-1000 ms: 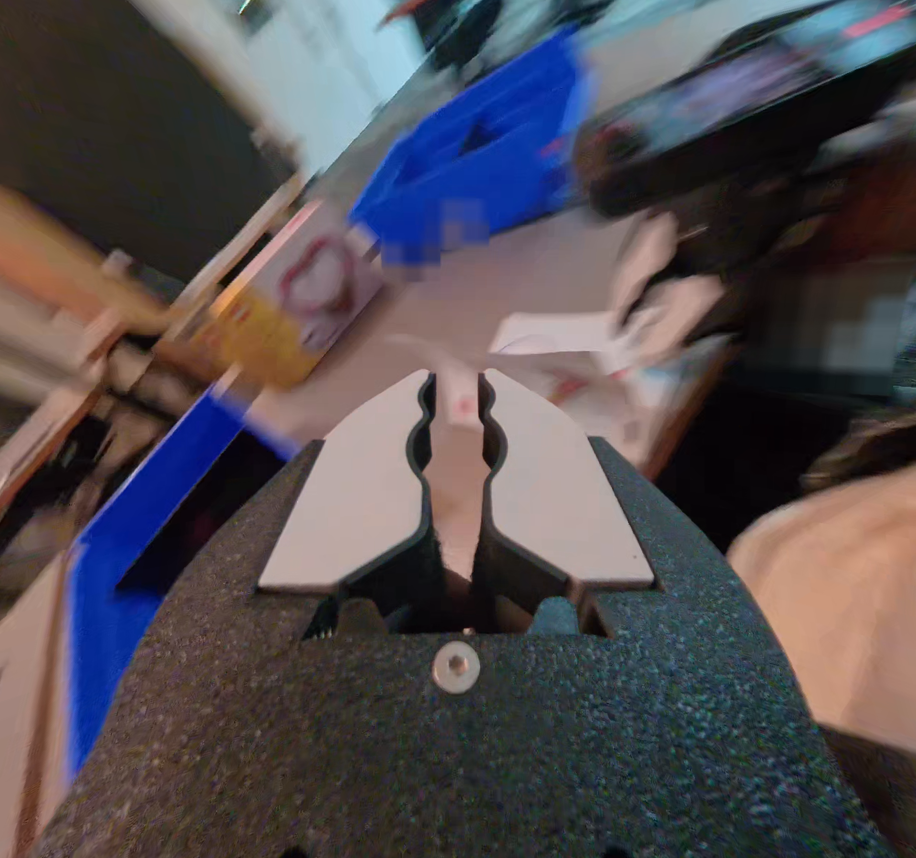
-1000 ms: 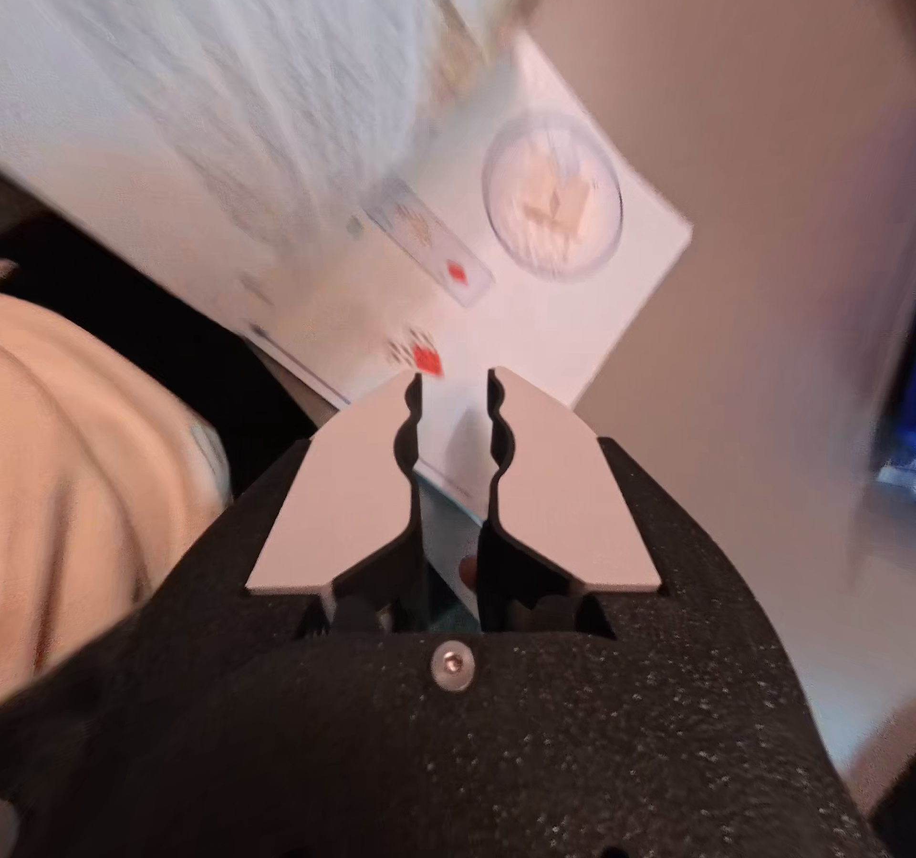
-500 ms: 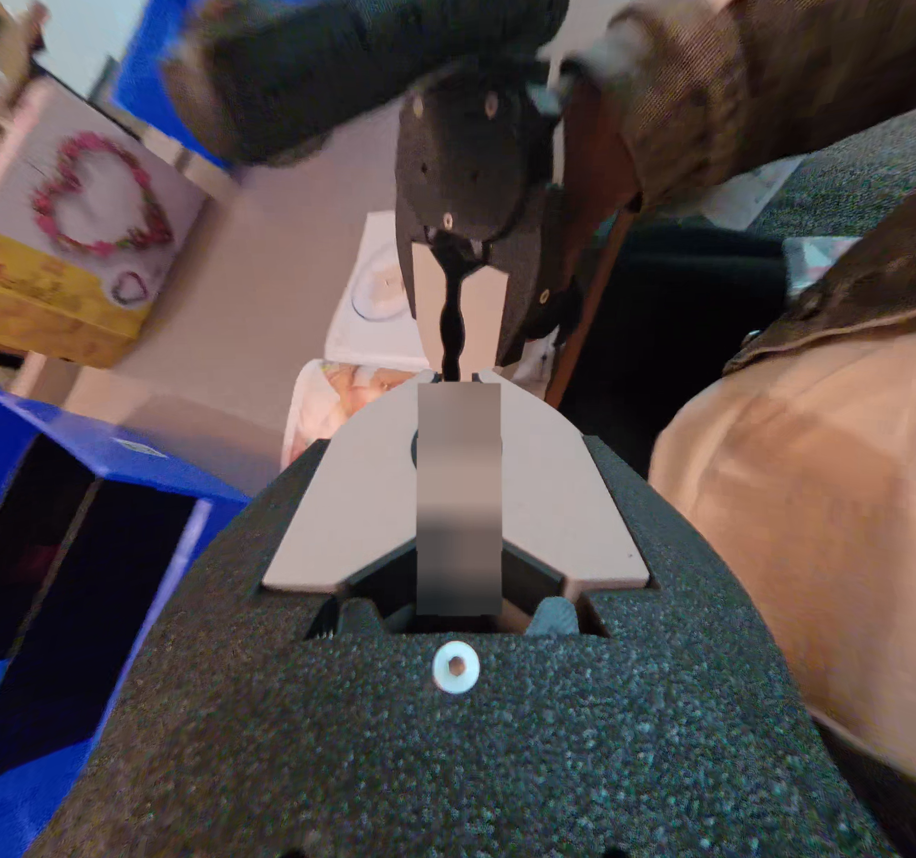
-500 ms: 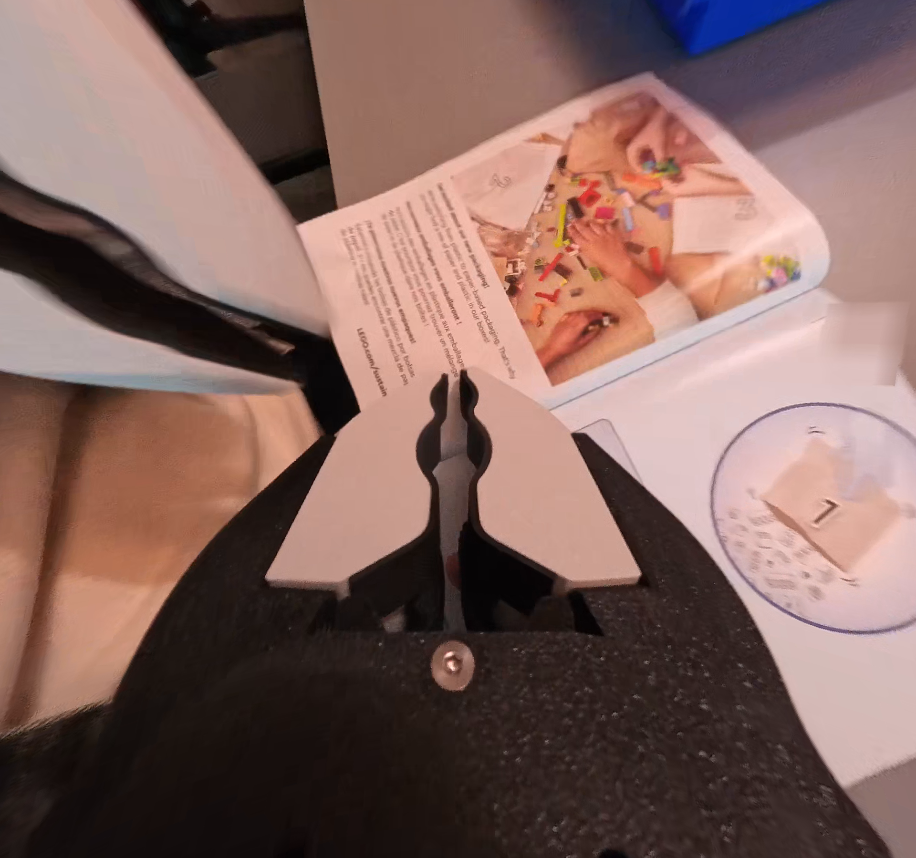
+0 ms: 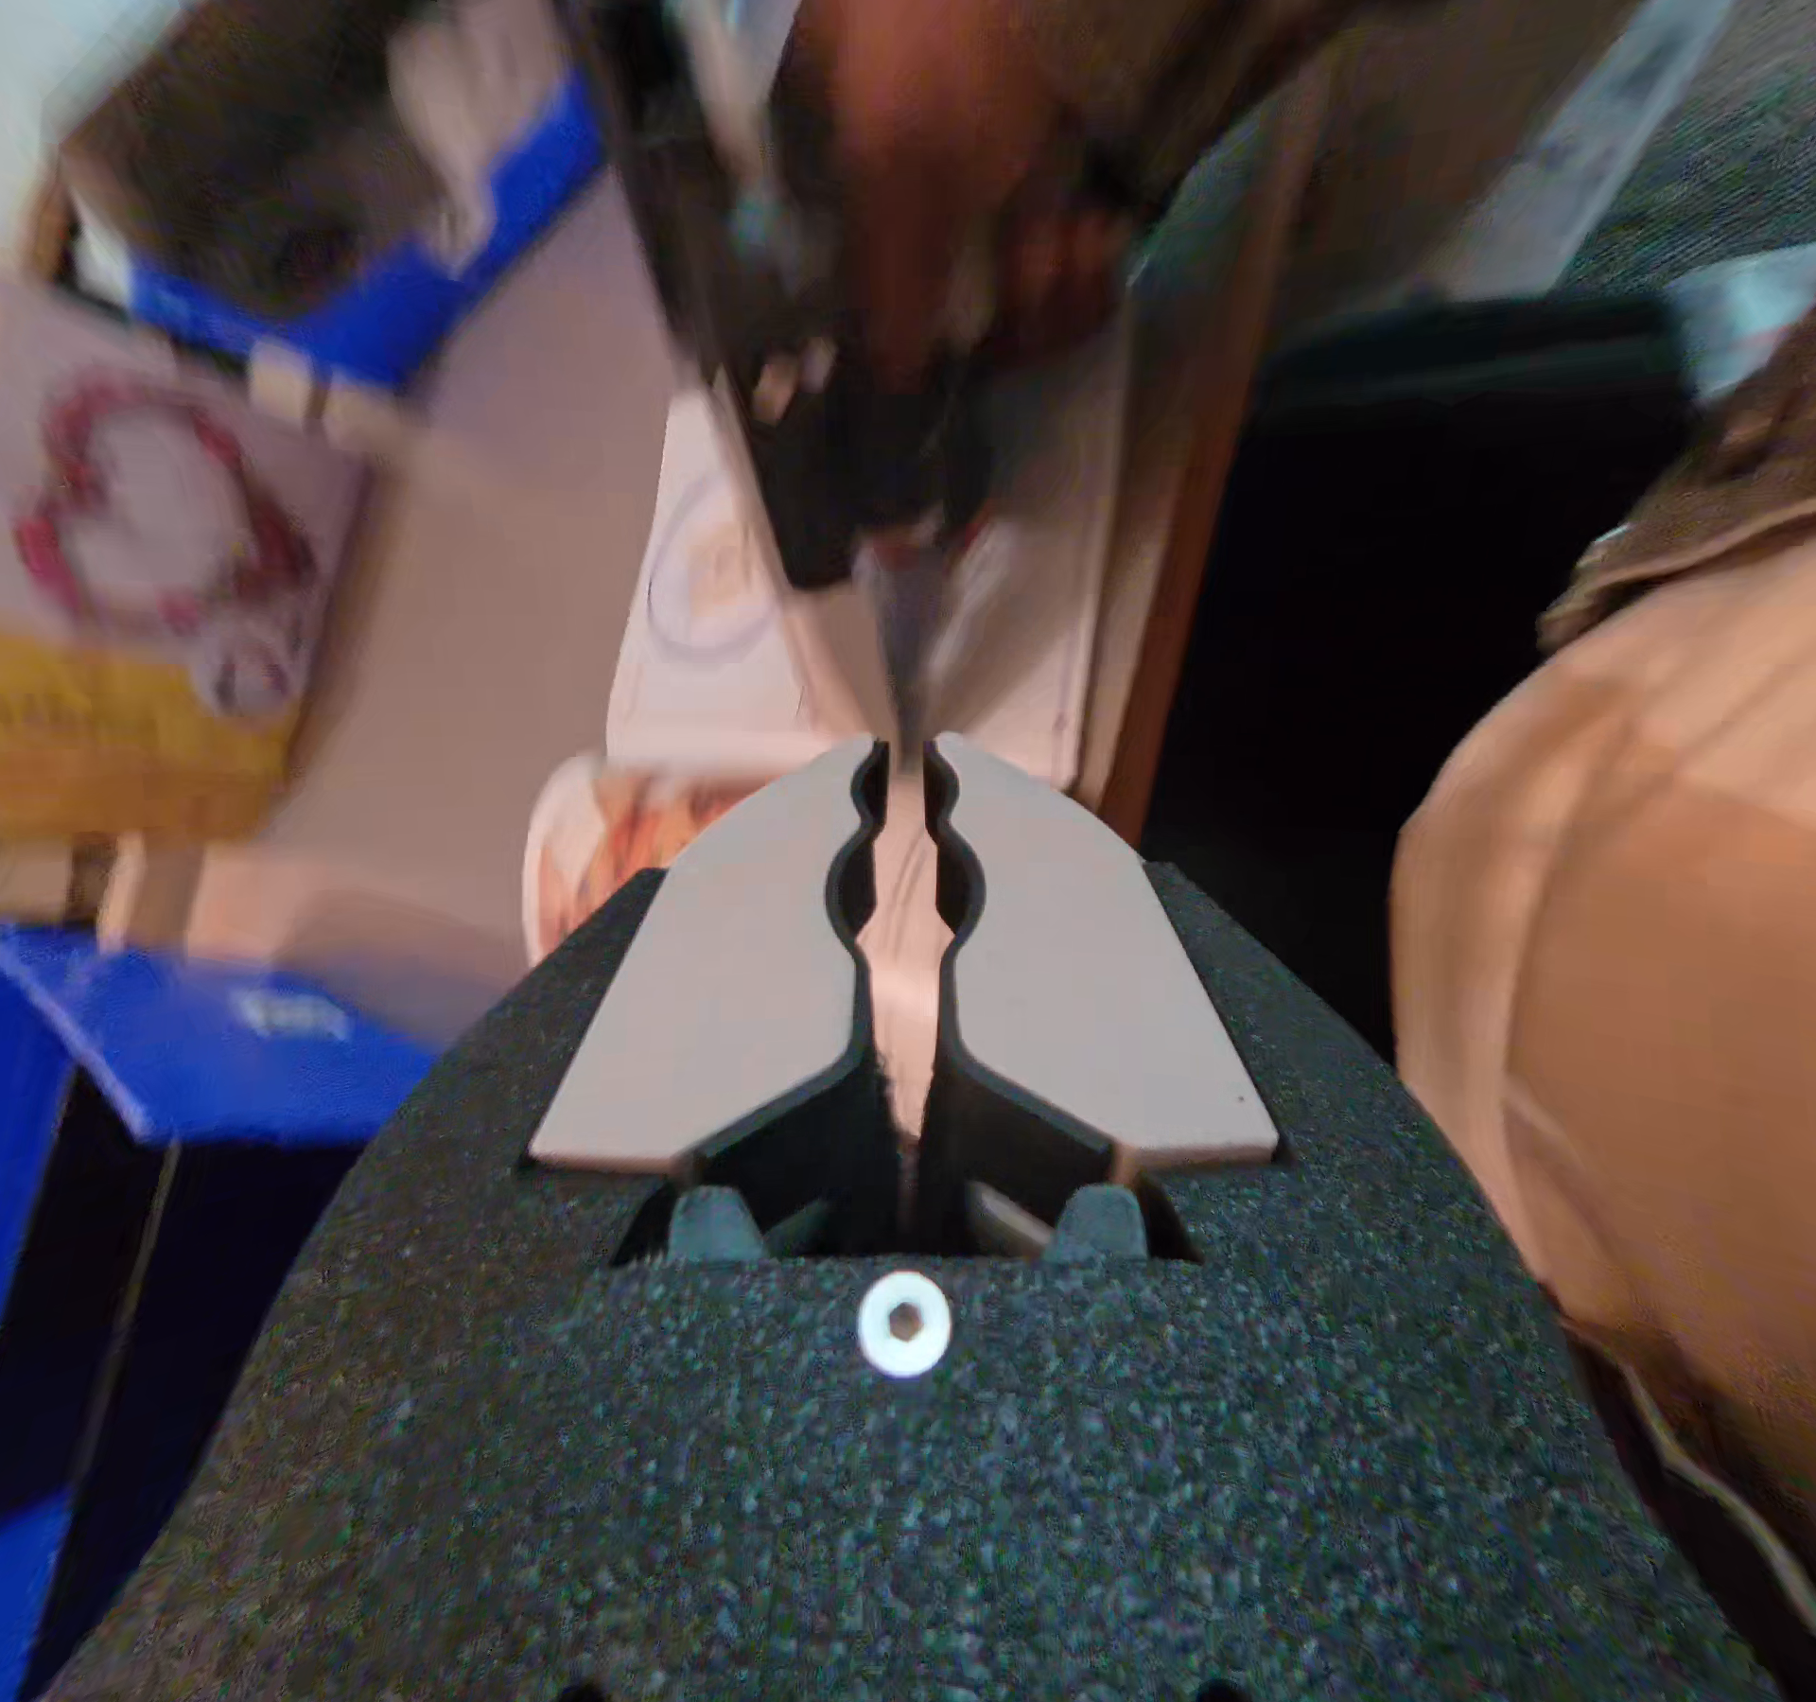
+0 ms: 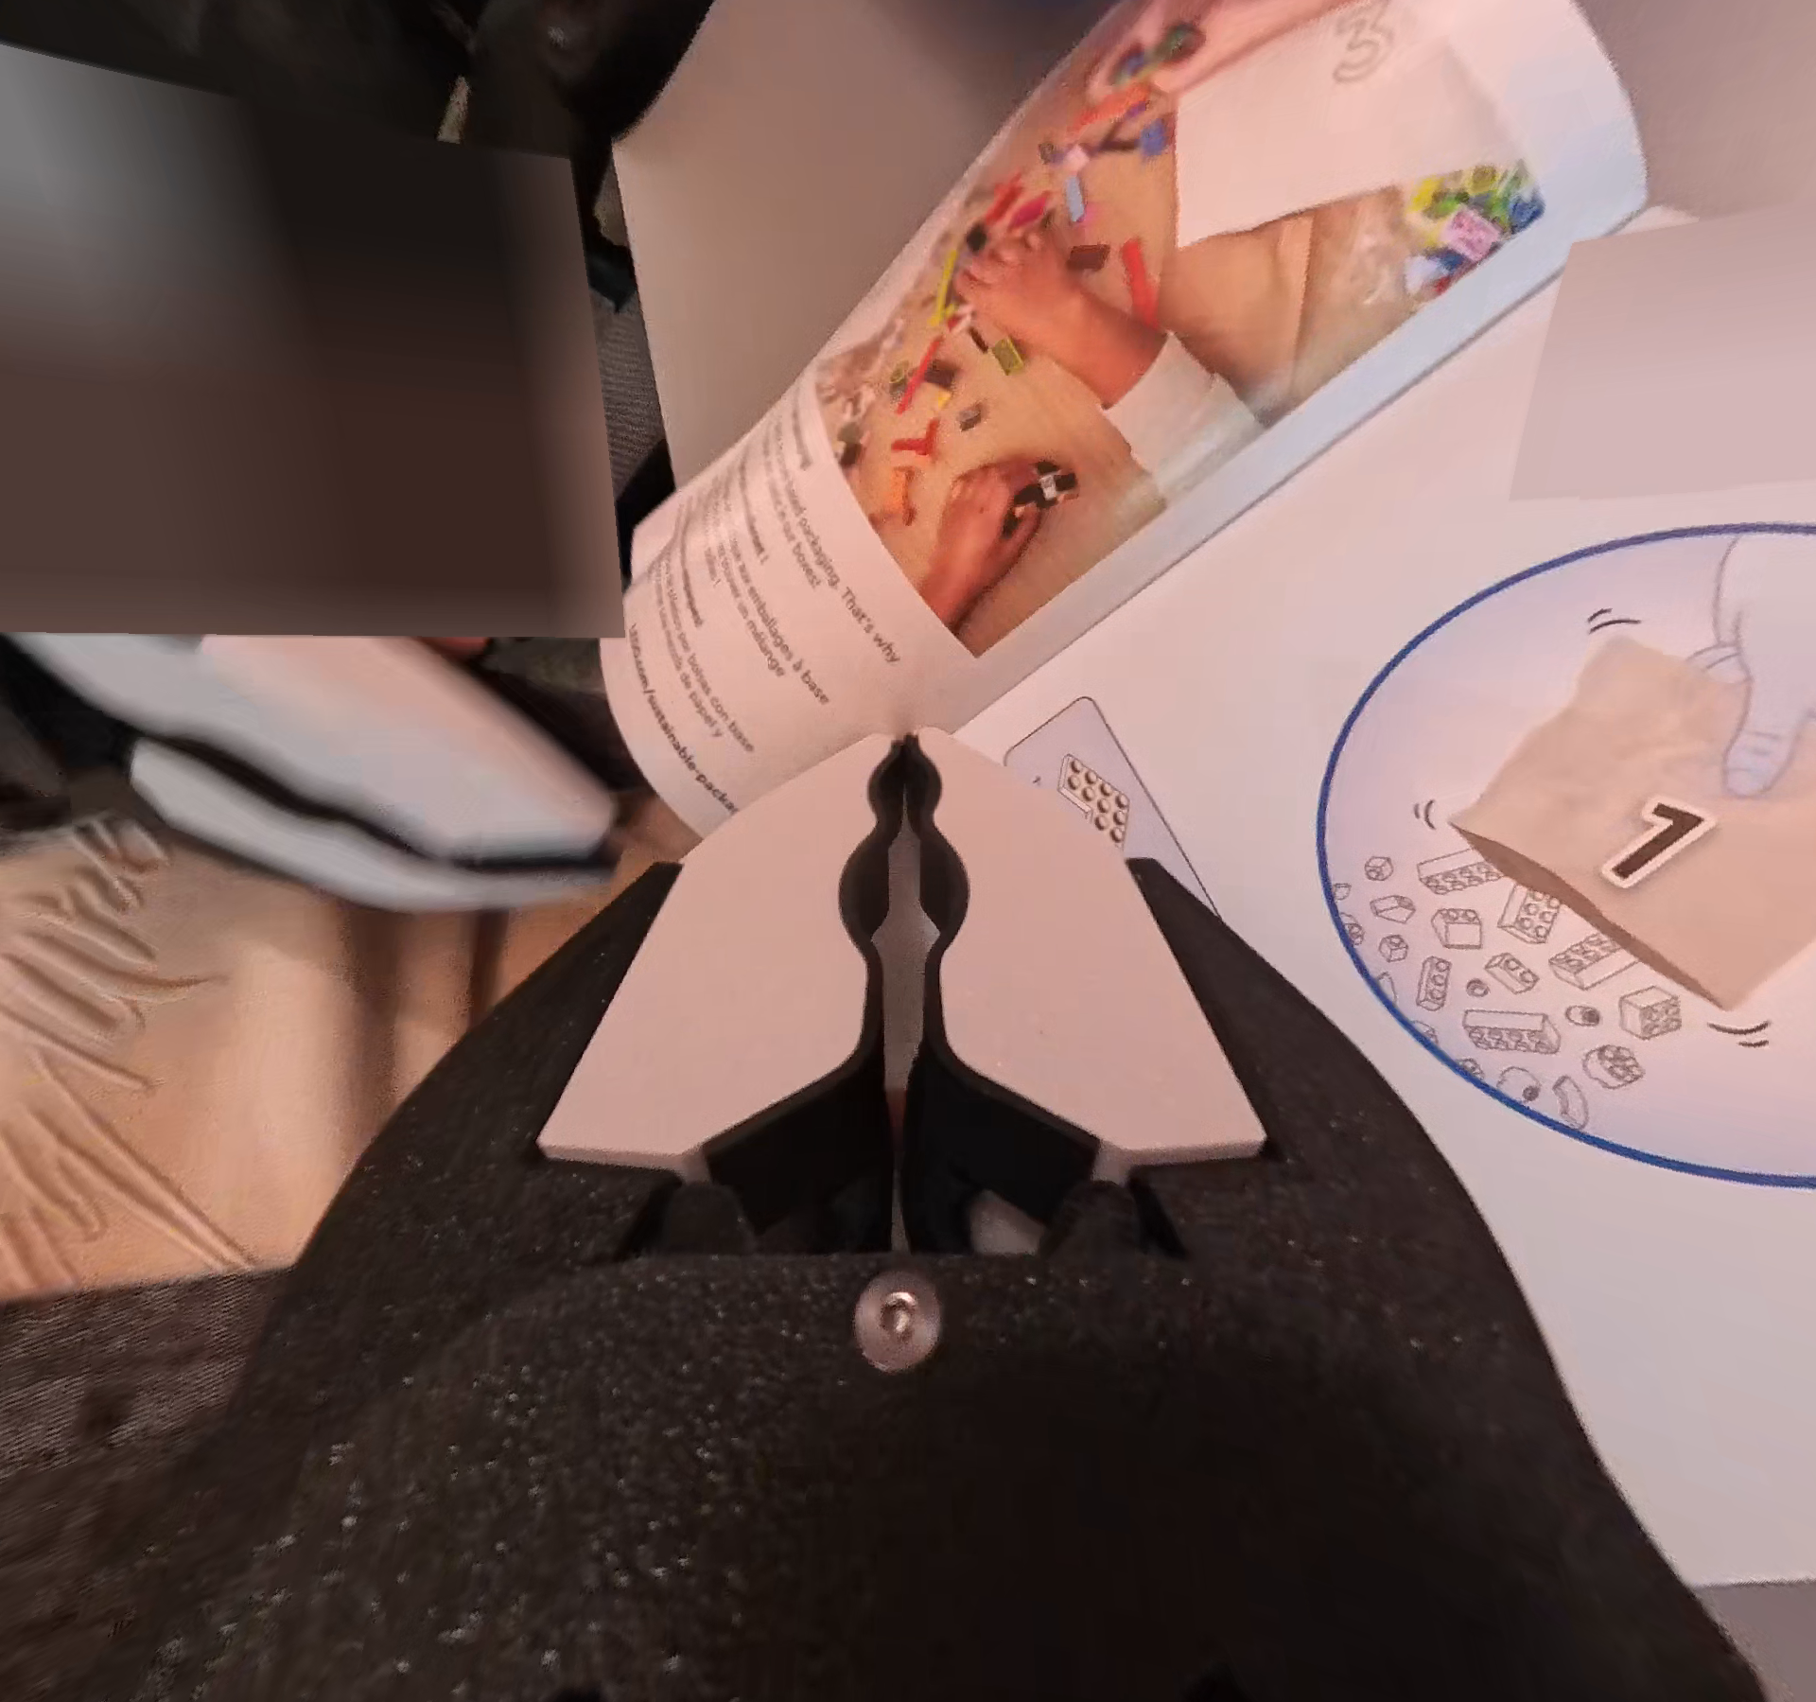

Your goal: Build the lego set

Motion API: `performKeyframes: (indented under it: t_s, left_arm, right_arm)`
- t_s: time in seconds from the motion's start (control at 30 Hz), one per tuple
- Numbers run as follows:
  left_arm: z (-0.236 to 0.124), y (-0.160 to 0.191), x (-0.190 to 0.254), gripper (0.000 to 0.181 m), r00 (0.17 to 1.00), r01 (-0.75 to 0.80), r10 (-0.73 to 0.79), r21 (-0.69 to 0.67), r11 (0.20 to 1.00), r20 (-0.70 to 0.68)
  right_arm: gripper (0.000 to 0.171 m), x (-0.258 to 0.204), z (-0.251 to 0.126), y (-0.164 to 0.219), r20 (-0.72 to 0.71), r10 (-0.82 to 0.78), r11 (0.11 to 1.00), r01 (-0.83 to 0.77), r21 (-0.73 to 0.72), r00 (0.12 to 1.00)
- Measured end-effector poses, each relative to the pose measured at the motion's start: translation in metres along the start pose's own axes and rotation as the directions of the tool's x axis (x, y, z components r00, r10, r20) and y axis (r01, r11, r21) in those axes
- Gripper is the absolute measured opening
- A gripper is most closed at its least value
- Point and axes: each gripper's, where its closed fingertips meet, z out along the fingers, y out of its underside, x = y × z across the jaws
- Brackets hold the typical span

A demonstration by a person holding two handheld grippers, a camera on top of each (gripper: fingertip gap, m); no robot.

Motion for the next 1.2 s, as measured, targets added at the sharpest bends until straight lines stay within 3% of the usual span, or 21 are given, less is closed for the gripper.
performKeyframes:
  t_s: [0.07,0.2,0.27,0.47,0.63,0.87,1.1,1.2]
  left_arm:
    - [0.006,-0.02,0.011,0.005,0.997,-0.056,0.059,0.084,0.995,-0.041]
    - [0.036,0.021,0.013,0.0,0.995,-0.092,0.087,-0.13,0.987,-0.047]
    - [0.035,0.021,0.013,0.0,0.998,-0.04,0.034,-0.097,0.995,-0.057]
    - [0.032,0.025,0.013,0.0,0.97,0.196,-0.204,-0.072,0.978,-0.134]
    - [0.03,0.033,0.008,0.0,0.951,0.267,-0.276,-0.077,0.961,-0.141]
    - [0.03,0.034,0.008,0.0,0.911,0.357,-0.357,-0.037,0.933,-0.205]
    - [0.031,0.033,0.007,0.0,0.922,0.344,-0.345,-0.039,0.938,-0.175]
    - [0.031,0.033,0.007,0.0,0.918,0.352,-0.354,-0.041,0.935,-0.179]
  right_arm:
    - [0.0,0.001,0.0,0.0,0.007,0.044,0.999,-0.044,-0.006,0.999]
    - [0.0,-0.006,-0.003,-0.01,0.021,0.066,0.998,-0.067,0.02,0.998]
    - [0.0,-0.01,-0.004,-0.017,0.032,0.08,0.996,-0.081,0.039,0.996]
    - [0.0,-0.006,0.011,-0.005,0.064,0.19,0.979,-0.184,-0.085,0.98]
    - [0.0,0.001,0.011,-0.011,0.057,0.231,0.97,-0.225,-0.091,0.971]
    - [0.0,0.03,0.002,-0.033,0.054,0.262,0.965,-0.261,-0.028,0.964]
    - [0.0,0.062,-0.009,-0.055,0.02,0.235,0.972,-0.236,0.02,0.972]
    - [0.0,0.087,-0.019,-0.071,-0.049,0.237,0.966,-0.23,0.117,0.97]
